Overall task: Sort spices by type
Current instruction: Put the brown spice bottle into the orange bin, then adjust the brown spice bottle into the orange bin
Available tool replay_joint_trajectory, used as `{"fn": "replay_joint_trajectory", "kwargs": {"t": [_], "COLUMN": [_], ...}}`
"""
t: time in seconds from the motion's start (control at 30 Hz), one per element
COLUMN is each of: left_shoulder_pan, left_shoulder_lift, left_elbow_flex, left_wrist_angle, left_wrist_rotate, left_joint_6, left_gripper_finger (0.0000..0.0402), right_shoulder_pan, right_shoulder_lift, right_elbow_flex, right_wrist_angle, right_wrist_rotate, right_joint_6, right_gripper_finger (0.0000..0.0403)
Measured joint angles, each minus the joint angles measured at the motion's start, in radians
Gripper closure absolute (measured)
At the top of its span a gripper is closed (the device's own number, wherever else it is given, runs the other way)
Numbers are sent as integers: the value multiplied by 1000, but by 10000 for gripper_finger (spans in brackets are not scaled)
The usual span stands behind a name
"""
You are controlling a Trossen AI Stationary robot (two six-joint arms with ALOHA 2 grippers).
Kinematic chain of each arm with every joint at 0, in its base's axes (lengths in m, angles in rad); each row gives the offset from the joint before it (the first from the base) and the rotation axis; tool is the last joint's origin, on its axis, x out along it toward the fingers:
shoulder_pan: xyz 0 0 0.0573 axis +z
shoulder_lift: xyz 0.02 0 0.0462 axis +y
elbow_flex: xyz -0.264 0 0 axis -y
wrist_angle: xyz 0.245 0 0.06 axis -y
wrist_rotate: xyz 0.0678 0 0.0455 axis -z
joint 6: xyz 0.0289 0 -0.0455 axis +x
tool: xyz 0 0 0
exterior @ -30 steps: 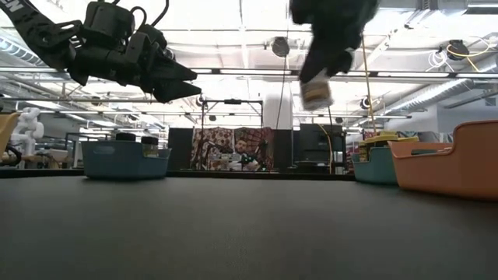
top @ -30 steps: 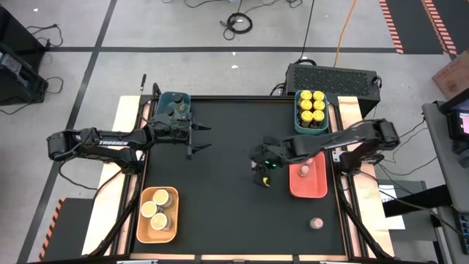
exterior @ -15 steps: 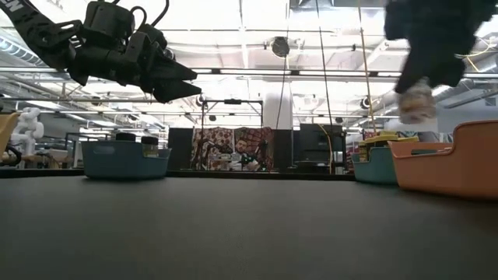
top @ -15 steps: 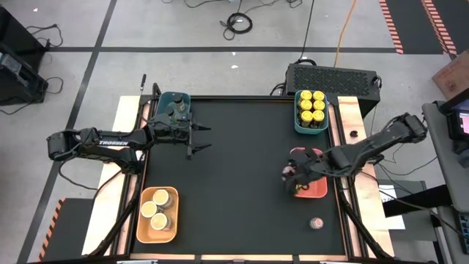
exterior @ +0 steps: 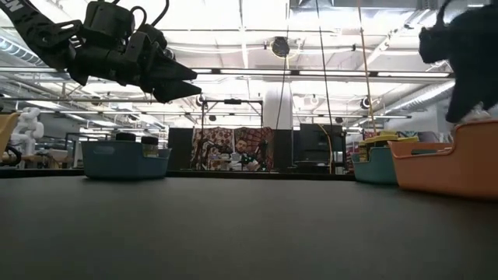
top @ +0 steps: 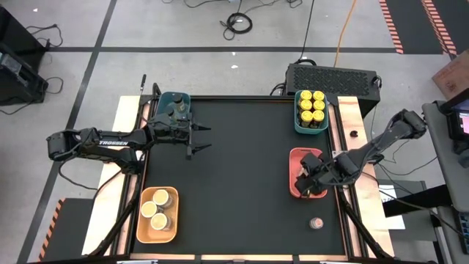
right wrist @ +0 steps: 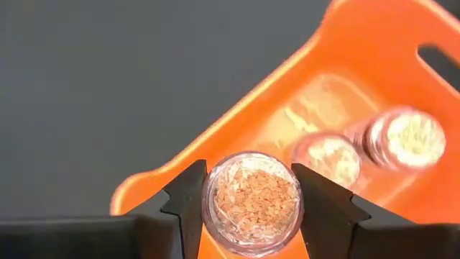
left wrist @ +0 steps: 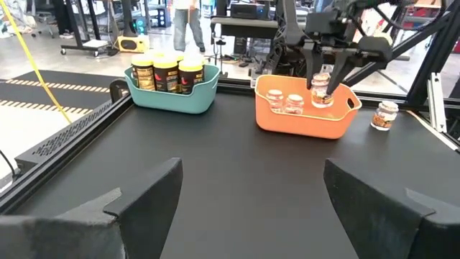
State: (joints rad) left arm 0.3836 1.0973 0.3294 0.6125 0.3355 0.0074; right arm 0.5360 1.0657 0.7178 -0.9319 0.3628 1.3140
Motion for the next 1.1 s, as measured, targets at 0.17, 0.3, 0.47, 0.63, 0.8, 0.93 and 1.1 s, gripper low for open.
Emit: {"fn": "replay_joint_trajectory", "kwargs": {"t": [0.17, 0.3, 0.47, 0.63, 0.8, 0.93, 1.1], "left_shoulder_pan": [0, 0, 0, 0, 0, 0, 0], "left_shoulder_lift": [0, 0, 0, 0, 0, 0, 0], "left_elbow_flex": [0, 0, 0, 0, 0, 0, 0], "left_wrist_angle": [0, 0, 0, 0, 0, 0, 2], "left_wrist_rotate": [0, 0, 0, 0, 0, 0, 0], "left_joint_6": [0, 0, 0, 0, 0, 0, 0], "left_gripper_finger": [61, 61, 61, 61, 61, 61, 61], "right_shoulder_pan": [27, 30, 29, 29, 29, 28, 28], "right_shoulder_lift": [0, -1, -1, -1, 2, 1, 1], "right_elbow_flex": [-69, -116, -133, -134, -137, -137, -136], "right_wrist_angle": [-1, 6, 8, 17, 38, 35, 36], "right_wrist_rotate": [-3, 13, 58, 48, -24, -36, -37], "right_joint_6": [100, 167, 186, 183, 164, 167, 167], "right_gripper_finger": [236, 236, 236, 226, 195, 176, 171]}}
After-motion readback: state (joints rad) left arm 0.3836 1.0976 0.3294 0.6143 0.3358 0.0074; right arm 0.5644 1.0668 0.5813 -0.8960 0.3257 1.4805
